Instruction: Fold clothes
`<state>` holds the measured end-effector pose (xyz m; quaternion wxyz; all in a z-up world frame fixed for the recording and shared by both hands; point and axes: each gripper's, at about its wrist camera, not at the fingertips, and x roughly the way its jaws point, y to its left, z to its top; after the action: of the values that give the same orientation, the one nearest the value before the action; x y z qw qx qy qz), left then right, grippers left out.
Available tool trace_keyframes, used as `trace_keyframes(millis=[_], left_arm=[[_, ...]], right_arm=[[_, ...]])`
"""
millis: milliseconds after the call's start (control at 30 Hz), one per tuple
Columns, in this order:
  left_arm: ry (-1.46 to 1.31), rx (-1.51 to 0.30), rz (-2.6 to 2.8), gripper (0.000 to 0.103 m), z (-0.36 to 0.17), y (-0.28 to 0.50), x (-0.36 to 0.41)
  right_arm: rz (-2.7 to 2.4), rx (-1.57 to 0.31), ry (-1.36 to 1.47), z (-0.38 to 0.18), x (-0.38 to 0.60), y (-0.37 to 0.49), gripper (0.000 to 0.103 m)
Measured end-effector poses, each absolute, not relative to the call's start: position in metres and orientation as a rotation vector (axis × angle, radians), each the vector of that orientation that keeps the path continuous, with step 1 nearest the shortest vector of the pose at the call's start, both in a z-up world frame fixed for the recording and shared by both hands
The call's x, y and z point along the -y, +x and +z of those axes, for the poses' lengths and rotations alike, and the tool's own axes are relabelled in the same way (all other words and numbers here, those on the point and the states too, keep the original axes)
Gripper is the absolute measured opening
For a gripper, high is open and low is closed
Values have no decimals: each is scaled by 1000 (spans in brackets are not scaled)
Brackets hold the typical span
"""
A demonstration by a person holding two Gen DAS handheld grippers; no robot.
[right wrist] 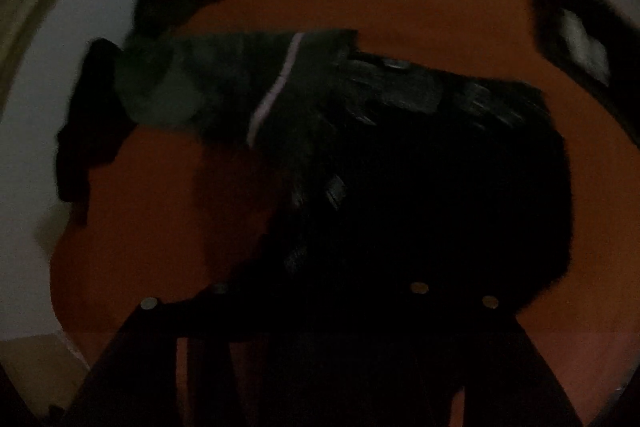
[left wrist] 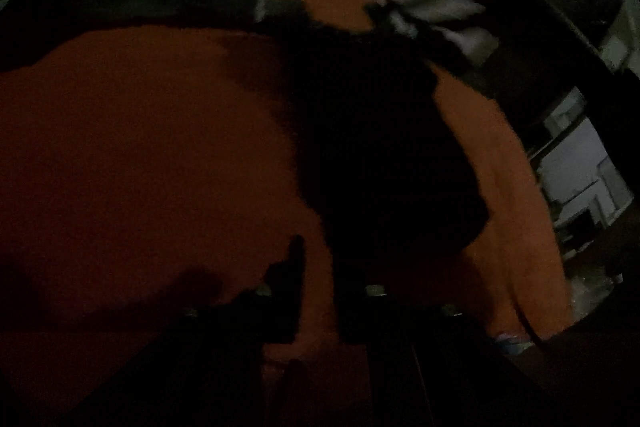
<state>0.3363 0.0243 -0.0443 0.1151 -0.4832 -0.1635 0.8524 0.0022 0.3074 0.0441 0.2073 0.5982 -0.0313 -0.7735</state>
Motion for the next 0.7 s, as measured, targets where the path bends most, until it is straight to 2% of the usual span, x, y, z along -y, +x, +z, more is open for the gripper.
trace_keyframes(millis=[67, 200, 233, 300, 333, 467, 533, 567, 600, 667, 700], left_arm=[[-1536, 548, 2405, 35, -59, 316, -10], [-1625, 829, 2161, 36, -70, 269, 4], [-1636, 868, 2099, 36, -70, 256, 4], [-1681, 886, 2004, 37, -72, 236, -14], [-1710, 858, 1987, 37, -71, 227, -22], [-1851, 677, 1950, 40, -73, 206, -57], [-1885, 655, 1899, 39, -79, 207, -72], [-1857, 675, 1921, 37, -78, 206, -75], [-1827, 695, 1942, 16, -77, 208, -79], [-1731, 741, 1969, 12, -60, 233, -78], [-1668, 765, 1970, 12, -50, 237, -79]], right_arm=[[-2160, 239, 1581, 45, -355, 55, 46], [-2189, 493, 1512, 15, -419, 158, 47], [-2207, 484, 1494, 7, -422, 182, 49], [-2247, 435, 1461, -8, -423, 229, 61], [-2260, 350, 1447, -16, -416, 246, 62], [-2393, -211, 1304, -32, -371, 291, 63], [-2433, -465, 1214, -40, -349, 303, 64], [-2465, -507, 1159, -41, -343, 305, 64], [-2502, -536, 1100, -43, -338, 306, 64], [-2565, -566, 1003, -44, -331, 305, 64], [-2610, -573, 984, -44, -331, 303, 60]])
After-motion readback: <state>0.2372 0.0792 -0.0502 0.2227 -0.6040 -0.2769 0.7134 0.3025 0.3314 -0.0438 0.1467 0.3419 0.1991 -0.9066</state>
